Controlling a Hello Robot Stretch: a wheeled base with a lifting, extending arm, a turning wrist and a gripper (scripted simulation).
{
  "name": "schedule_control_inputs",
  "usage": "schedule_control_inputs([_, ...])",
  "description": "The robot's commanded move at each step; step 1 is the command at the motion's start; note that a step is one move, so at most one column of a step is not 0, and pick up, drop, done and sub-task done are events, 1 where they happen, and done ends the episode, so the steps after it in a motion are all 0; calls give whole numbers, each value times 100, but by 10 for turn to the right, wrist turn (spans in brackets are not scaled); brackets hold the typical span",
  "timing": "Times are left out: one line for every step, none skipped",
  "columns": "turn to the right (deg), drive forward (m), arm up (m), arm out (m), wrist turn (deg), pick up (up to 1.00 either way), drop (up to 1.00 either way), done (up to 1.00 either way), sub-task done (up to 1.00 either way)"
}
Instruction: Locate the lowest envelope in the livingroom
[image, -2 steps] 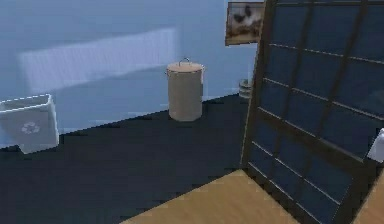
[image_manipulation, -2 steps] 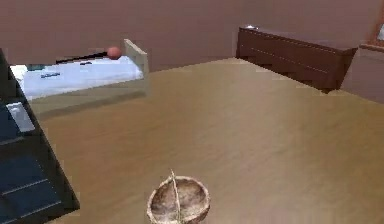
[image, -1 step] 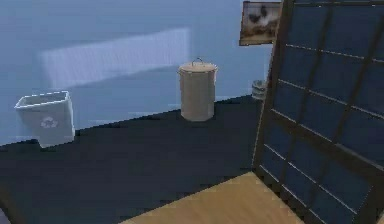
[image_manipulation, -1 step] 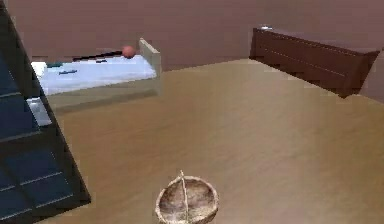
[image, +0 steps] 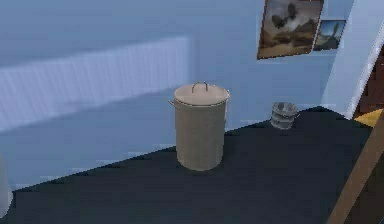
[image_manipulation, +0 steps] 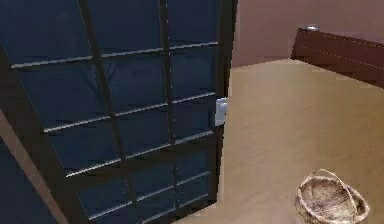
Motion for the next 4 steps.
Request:
schedule_control_inputs([0,55,0,0,0,0,0,0,0])
schedule_control_inputs([300,0,0,0,0,0,0,0,0])
schedule_control_inputs([0,45,0,0,0,0,0,0,0])
schedule_control_inputs([210,0,0,0,0,0,0,0,0])
